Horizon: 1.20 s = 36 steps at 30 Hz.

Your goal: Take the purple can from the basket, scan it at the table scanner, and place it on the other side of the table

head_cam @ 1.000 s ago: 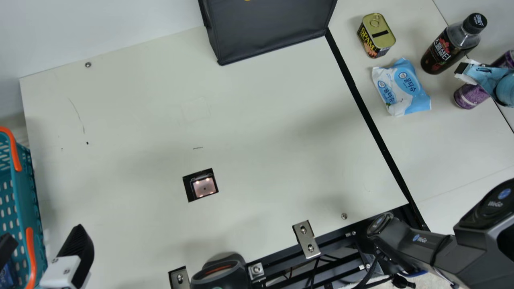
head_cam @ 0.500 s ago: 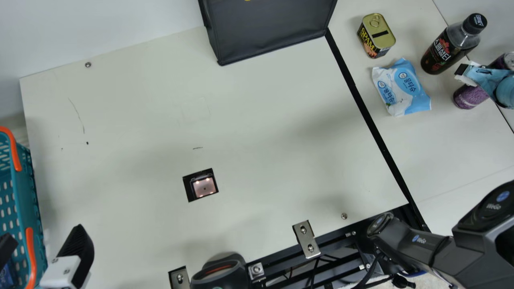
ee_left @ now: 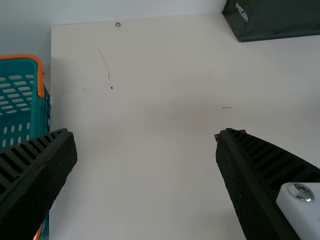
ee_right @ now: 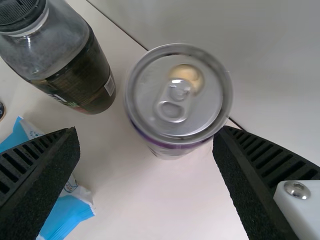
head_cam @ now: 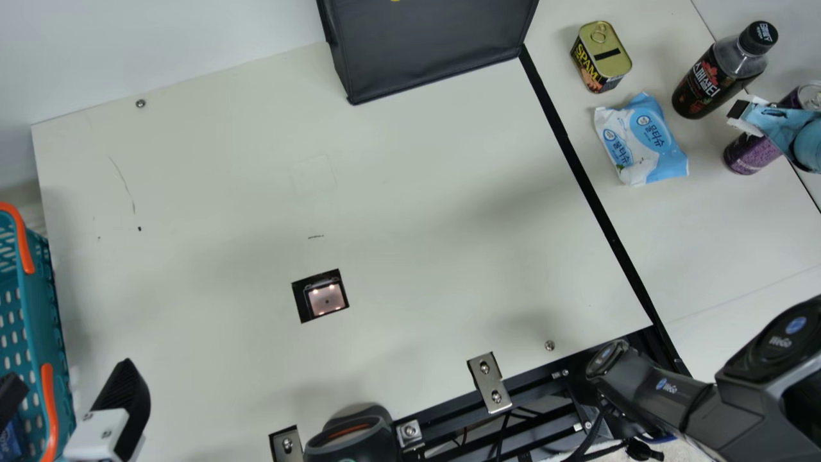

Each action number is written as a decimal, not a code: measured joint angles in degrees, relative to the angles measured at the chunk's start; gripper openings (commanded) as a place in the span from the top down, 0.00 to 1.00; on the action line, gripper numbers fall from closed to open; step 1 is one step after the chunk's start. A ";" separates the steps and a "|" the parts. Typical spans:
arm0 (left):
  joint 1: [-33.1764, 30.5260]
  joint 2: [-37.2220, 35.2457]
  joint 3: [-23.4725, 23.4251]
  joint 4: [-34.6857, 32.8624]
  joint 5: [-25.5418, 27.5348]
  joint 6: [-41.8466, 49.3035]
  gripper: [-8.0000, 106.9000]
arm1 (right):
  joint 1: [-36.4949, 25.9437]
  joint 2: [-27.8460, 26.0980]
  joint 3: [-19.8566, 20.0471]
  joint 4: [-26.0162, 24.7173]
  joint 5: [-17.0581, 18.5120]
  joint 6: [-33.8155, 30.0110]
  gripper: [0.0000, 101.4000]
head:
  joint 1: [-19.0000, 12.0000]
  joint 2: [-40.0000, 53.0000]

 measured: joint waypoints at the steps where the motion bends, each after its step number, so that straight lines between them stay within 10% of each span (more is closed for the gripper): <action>1: 0.00 0.00 0.00 0.00 0.00 0.00 0.15 | 0.00 -0.41 0.00 -0.18 0.25 0.22 0.06 | 0.09 0.00; 19: 0.00 0.00 0.00 0.00 0.00 0.00 0.15 | 4.88 -14.25 1.75 -7.77 7.61 11.62 0.06 | 0.00 0.00; 36: 0.00 0.00 0.00 0.00 0.00 0.00 0.15 | 22.15 -28.80 3.51 -19.61 14.24 29.77 0.06 | 0.00 0.00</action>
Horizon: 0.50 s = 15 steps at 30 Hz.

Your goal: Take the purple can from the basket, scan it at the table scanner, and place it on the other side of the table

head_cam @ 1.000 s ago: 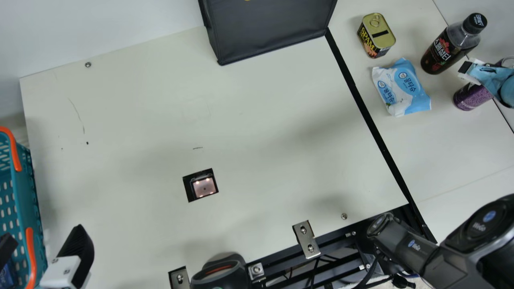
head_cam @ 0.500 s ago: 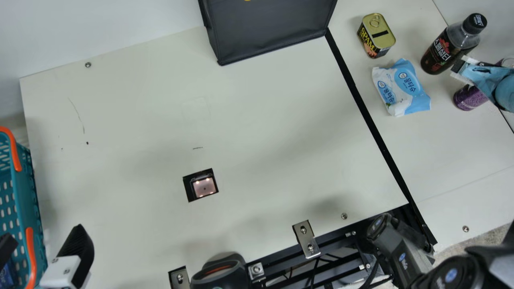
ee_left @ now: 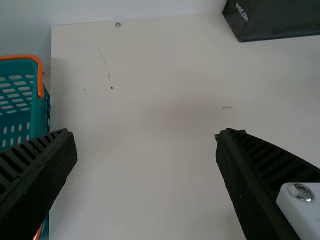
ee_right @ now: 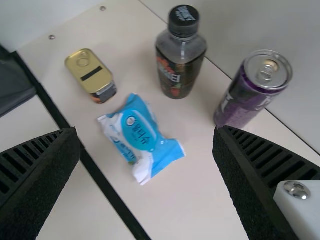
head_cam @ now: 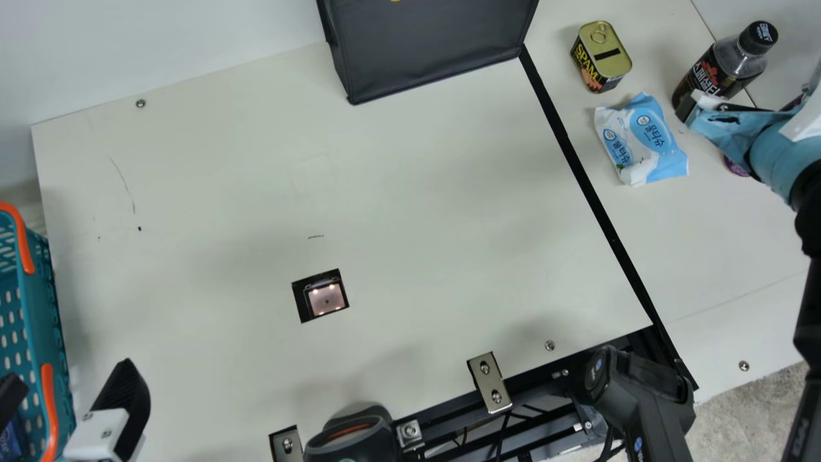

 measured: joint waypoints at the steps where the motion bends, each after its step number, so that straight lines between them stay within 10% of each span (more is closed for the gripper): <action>1: 0.00 0.00 0.00 0.00 0.00 0.00 0.15 | 1.54 -0.62 0.00 -0.83 0.33 1.33 0.06 | 0.09 0.00; 15: 6.44 5.73 -10.27 1.84 5.36 0.28 0.15 | 13.88 -3.88 -5.23 -1.92 7.67 1.48 0.06 | 0.00 11.78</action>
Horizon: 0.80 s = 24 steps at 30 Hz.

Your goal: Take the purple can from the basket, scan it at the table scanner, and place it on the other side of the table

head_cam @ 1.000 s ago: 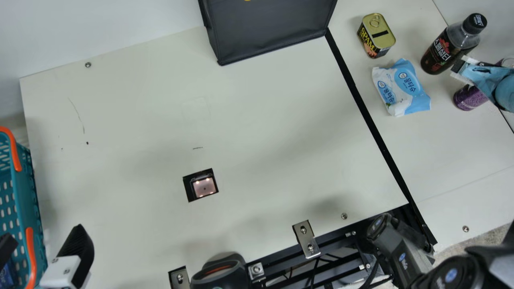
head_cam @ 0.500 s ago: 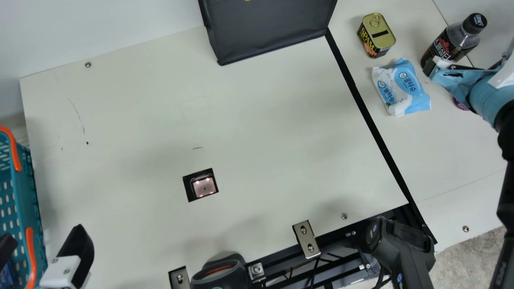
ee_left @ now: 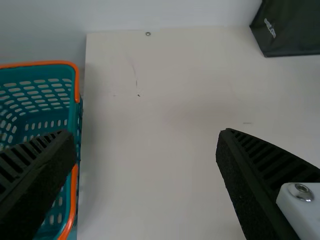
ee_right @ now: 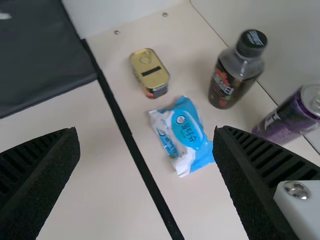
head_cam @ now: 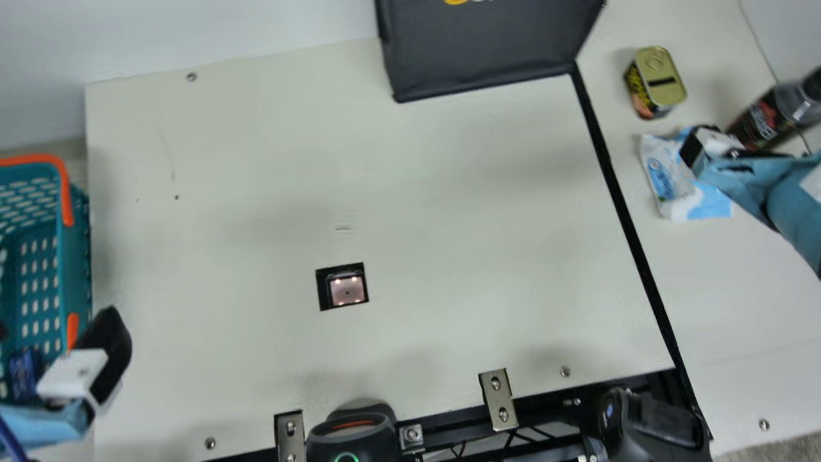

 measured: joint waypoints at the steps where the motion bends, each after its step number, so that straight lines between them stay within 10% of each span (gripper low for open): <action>1: 0.58 0.41 -1.04 0.16 0.31 0.35 0.15 | 1.05 -0.34 -0.54 -0.06 0.65 -0.16 0.06 | 0.00 1.49; 13: 7.02 6.07 -12.44 1.82 5.56 0.35 0.15 | 13.00 -3.47 -6.41 -1.09 9.10 -1.82 0.06 | 0.09 7.91; 24: 7.02 6.07 -12.61 1.82 5.68 0.35 0.15 | 24.13 -6.30 -11.64 -2.05 16.56 -3.45 0.06 | 0.00 8.00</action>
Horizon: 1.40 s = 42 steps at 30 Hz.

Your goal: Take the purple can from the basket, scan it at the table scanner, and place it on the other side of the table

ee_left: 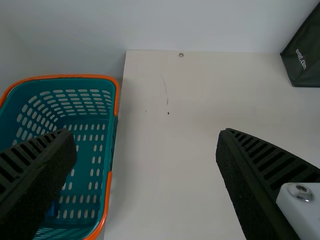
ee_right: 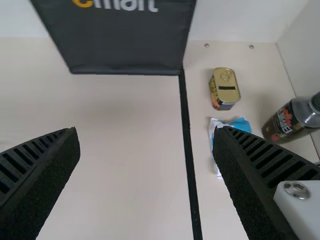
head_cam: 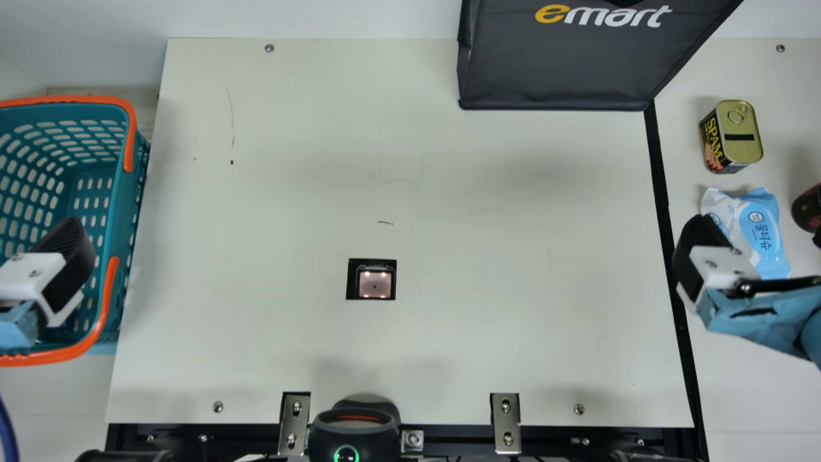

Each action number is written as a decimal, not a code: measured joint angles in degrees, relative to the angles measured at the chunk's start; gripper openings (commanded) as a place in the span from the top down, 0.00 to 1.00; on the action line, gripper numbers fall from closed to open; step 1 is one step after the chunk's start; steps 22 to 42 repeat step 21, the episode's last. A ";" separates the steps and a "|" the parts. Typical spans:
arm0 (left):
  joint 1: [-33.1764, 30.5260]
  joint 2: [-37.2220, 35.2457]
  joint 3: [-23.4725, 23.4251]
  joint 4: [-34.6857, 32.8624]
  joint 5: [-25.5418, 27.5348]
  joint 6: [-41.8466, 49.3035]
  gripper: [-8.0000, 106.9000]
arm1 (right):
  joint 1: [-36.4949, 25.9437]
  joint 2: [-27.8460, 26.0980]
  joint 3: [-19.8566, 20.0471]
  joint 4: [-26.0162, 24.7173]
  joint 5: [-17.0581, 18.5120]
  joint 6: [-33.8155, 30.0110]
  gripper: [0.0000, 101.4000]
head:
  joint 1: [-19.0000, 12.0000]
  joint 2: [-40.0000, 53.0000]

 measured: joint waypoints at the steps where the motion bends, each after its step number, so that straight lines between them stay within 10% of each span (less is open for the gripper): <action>1: 0.00 0.00 0.00 0.00 -0.13 0.00 0.15 | 0.85 -0.32 -0.49 -0.13 0.49 0.00 0.06 | 0.00 -0.09; 42: 0.00 0.00 0.00 0.00 -0.13 0.00 0.15 | 2.97 -0.66 -1.17 -0.32 2.33 0.00 0.06 | 0.09 -0.09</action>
